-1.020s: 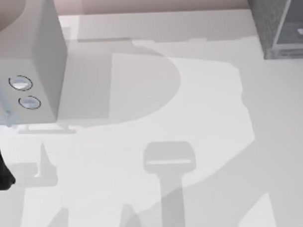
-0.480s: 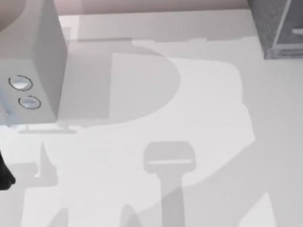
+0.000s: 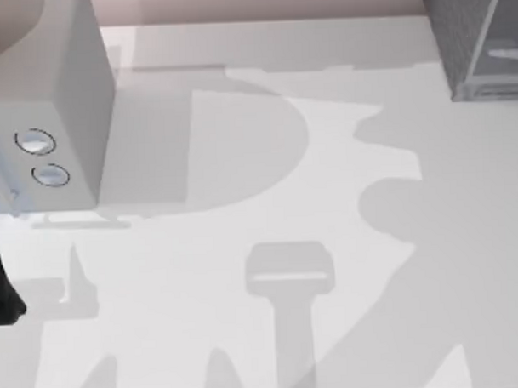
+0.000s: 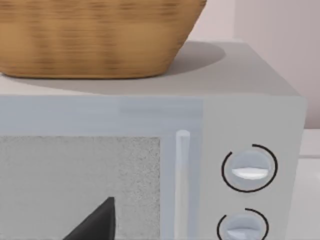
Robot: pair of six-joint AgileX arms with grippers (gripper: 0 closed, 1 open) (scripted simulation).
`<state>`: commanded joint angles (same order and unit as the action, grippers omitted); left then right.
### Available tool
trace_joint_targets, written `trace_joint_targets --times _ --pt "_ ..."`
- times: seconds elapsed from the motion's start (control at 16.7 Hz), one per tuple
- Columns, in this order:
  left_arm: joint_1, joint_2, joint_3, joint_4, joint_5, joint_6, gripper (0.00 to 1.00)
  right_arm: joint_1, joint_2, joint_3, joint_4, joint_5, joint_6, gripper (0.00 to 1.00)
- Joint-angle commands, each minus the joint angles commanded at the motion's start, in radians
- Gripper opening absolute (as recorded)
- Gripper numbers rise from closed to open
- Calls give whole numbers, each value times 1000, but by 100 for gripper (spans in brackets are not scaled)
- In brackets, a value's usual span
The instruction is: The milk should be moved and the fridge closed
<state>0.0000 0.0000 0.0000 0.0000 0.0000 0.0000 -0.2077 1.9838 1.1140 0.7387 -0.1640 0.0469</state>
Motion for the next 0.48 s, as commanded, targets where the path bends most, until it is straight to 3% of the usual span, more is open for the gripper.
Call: trace_joint_targets --times 0.48 --pt "0 0 0 0 0 0 100 30 -873 -427 -336 96 5 100"
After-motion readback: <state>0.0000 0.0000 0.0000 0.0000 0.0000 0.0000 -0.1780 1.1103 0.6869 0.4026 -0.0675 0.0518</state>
